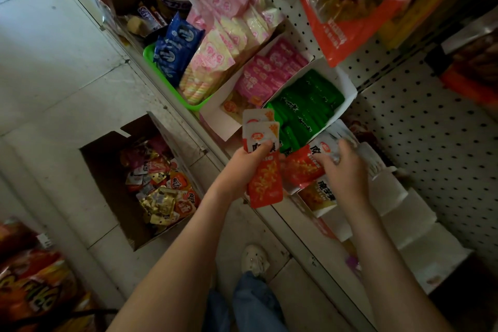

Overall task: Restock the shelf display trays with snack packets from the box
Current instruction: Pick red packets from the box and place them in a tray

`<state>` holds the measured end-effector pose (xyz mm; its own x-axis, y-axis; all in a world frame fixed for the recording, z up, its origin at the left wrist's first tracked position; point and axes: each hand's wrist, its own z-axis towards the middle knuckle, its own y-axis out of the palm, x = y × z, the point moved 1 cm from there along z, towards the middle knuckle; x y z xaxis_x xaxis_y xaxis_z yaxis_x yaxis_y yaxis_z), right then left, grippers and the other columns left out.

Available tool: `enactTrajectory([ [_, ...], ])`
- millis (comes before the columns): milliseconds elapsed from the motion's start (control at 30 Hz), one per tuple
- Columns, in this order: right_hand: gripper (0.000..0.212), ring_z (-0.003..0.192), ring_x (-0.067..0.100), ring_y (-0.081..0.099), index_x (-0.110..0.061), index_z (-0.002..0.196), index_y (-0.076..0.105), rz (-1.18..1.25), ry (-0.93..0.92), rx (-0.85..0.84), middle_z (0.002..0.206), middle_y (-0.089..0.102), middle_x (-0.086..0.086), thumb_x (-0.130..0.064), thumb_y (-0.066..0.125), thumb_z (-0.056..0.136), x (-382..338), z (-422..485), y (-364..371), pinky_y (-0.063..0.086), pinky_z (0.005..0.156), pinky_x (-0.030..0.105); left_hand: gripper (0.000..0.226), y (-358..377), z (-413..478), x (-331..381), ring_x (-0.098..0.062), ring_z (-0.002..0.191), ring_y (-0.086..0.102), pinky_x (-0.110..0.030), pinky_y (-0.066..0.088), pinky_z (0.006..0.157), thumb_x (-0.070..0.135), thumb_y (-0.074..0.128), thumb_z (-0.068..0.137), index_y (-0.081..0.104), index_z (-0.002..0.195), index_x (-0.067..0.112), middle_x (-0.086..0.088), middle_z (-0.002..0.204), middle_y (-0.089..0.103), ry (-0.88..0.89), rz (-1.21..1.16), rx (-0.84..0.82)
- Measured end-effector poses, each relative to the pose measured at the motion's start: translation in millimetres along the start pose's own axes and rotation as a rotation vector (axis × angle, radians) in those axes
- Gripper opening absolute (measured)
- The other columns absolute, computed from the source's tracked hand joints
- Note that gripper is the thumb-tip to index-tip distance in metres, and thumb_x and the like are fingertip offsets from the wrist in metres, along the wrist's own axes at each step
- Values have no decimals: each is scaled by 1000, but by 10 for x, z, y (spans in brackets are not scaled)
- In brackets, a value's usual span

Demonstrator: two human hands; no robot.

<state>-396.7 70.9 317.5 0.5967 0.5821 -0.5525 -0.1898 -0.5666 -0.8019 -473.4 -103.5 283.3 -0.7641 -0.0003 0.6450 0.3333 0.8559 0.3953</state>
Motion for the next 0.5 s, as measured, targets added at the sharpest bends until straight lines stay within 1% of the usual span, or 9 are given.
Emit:
enactTrajectory([
  [33,21,78,21,54,-15,89,48,-41,-12,-19,78,52,-3,-28,64,89,0,-30,57,36,51,24,19,36,-3,-24,-22,94,70,-39,56,85,33,55,96,60,109,20,-5,99,74,2,26,-8],
  [67,20,88,24,53,-14,94,51,-93,-17,-42,85,55,1,-28,64,89,34,-47,126,40,58,28,19,67,-12,-47,-20,92,70,-37,56,82,34,56,95,60,109,21,-2,97,74,3,46,-12],
  [100,23,101,26,49,-11,103,56,-137,-14,-56,95,58,6,-27,64,89,58,-75,194,44,69,33,19,87,-22,-72,-18,90,70,-34,56,79,35,56,95,60,108,22,0,95,73,2,59,-14],
  [133,26,109,27,46,-10,111,58,-180,-13,-64,103,60,8,-23,64,89,105,-97,258,41,82,37,19,101,-24,-100,-16,88,71,-31,56,76,36,56,95,60,107,23,2,94,73,0,67,-15],
  [167,23,111,27,46,-10,110,59,-225,-47,-40,105,62,9,-18,64,89,155,-117,314,33,89,36,18,110,-20,-124,-15,87,71,-29,56,74,37,56,94,60,106,23,2,94,73,0,73,-14],
  [200,17,110,27,49,-11,104,61,-268,-97,-2,103,64,8,-13,64,88,215,-135,363,27,89,34,20,111,-21,-145,-15,87,71,-29,56,74,38,57,94,60,107,23,2,96,73,2,77,-7],
  [267,14,105,25,51,-11,96,61,-311,-153,86,97,66,8,-7,67,83,264,-136,400,22,86,32,27,123,-18,-160,-17,92,71,-32,57,79,39,58,93,61,112,20,-1,101,74,9,84,1],
  [367,23,105,25,53,-10,107,60,-353,-127,188,100,65,9,-9,65,84,268,-61,395,20,91,35,24,116,-25,-167,-18,94,70,-34,57,83,38,58,93,62,110,22,-1,102,73,16,80,0],
  [500,32,119,28,46,-9,116,54,-497,-27,257,120,58,12,-12,61,86,258,108,387,24,99,44,14,98,-33,-170,-15,89,71,-30,57,77,35,58,93,62,103,26,1,96,73,12,73,-9],
])
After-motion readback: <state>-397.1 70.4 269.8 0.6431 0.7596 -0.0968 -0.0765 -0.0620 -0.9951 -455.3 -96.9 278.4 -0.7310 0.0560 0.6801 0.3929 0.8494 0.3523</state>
